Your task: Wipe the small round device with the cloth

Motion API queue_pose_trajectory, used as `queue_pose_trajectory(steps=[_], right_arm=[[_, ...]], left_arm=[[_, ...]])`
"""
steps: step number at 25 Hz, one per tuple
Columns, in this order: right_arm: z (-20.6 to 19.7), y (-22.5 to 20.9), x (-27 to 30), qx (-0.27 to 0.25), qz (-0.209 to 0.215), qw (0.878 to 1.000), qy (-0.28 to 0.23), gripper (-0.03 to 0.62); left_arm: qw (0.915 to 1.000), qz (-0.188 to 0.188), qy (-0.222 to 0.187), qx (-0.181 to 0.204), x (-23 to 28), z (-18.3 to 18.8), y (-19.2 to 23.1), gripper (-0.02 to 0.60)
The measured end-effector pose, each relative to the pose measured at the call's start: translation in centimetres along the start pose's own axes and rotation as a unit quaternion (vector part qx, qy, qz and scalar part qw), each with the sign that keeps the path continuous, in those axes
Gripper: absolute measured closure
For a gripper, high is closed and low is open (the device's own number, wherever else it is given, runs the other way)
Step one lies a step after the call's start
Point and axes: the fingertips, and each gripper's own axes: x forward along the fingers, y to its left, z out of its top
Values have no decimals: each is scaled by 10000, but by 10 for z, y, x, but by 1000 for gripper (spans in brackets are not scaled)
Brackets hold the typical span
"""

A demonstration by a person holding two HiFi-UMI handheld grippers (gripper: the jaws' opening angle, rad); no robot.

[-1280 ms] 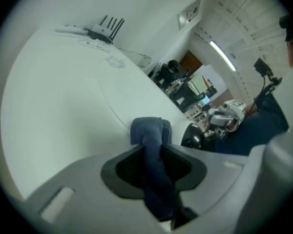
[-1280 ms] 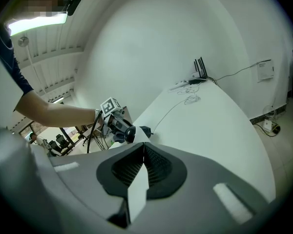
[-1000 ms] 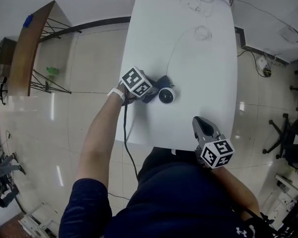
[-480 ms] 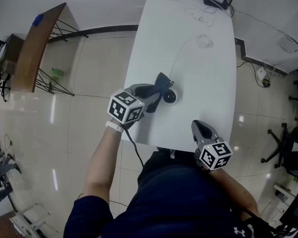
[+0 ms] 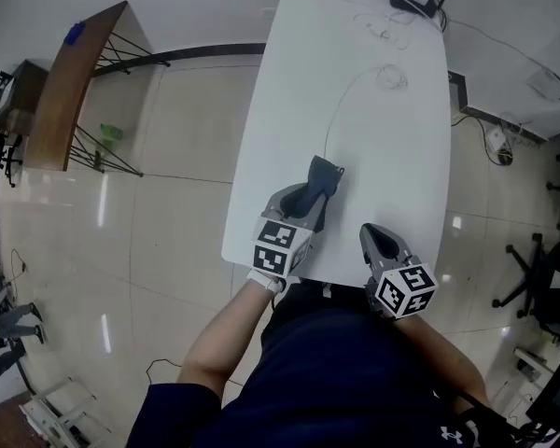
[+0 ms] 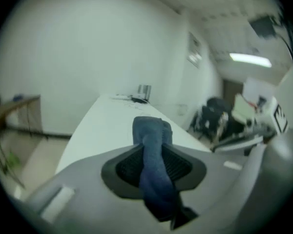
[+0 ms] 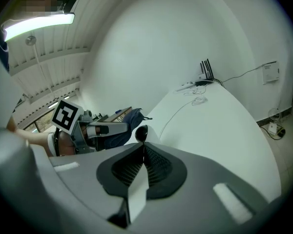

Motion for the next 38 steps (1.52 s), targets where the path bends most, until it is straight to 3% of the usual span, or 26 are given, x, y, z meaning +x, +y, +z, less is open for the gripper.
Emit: queue_pose_trajectory(steps=[1, 2, 6, 7, 8, 10, 12, 14, 19, 21, 22, 24, 25, 27, 30, 31, 33, 35, 37, 38], right_arm=[[-1, -1, 1, 18, -2, 10000, 31, 582], [-2, -1, 3, 26, 6, 10000, 63, 582], [-2, -2, 12, 42, 47, 9998, 172, 582], [-2, -3, 15, 53, 57, 9998, 201, 582], [-2, -3, 18, 61, 73, 9997, 232, 582], [-3, -2, 23, 68, 120, 9995, 290, 582], [-3, 0, 25, 60, 156, 9993, 323, 582], [-3, -1, 25, 60, 148, 9994, 322, 582], [-4, -2, 22, 84, 108, 9996, 253, 582], [-4, -1, 18, 63, 114, 9997, 228, 583], [-4, 0, 16, 49, 118, 9997, 210, 582], [-5, 2, 12, 24, 119, 9998, 165, 582], [-5, 3, 9, 18, 113, 9998, 140, 582], [-5, 2, 4, 13, 88, 9999, 97, 582], [-4, 4, 0, -43, 88, 9999, 37, 582], [-3, 6, -1, -89, 101, 9999, 16, 582], [1, 9, -2, -167, 133, 9998, -21, 582], [2, 10, -1, -189, 155, 9997, -34, 582], [2, 10, -1, -187, 154, 9997, -27, 582], [2, 10, -1, -186, 152, 9997, -21, 582]], left_arm=[[9968, 73, -179, -777, -4, -1, 8, 468], [9908, 142, -286, -1314, -8, -4, 15, 468], [9778, 189, -362, -2054, -11, -24, 27, 466], [9694, 172, -438, -2409, -9, -28, 31, 466], [9559, 147, -533, -2883, -7, -34, 36, 466], [9182, 37, -692, -3900, 0, -49, 44, 466], [8828, -61, -751, -4637, 9, -65, 45, 466], [8609, 5, -727, -5036, 17, -79, 46, 467], [8174, 275, -900, -5683, 28, -99, 52, 466], [8071, 361, -971, -5812, 29, -104, 55, 466], [8062, 394, -1009, -5816, 27, -104, 57, 466], [8151, 431, -1107, -5670, 16, -95, 59, 466], [8265, 428, -1154, -5493, 8, -87, 59, 466], [8626, 439, -1182, -4900, -8, -65, 56, 466], [9266, 618, -1075, -3549, -28, -34, 47, 466], [9444, 637, -1018, -3061, -31, -24, 39, 466], [9717, 612, -897, -2099, -30, -7, 20, 466], [9883, 579, -785, -1174, -23, 2, 0, 466], [9945, 575, -717, -495, -14, 1, -14, 466], [9954, 549, -689, -387, -9, -1, -18, 465]])
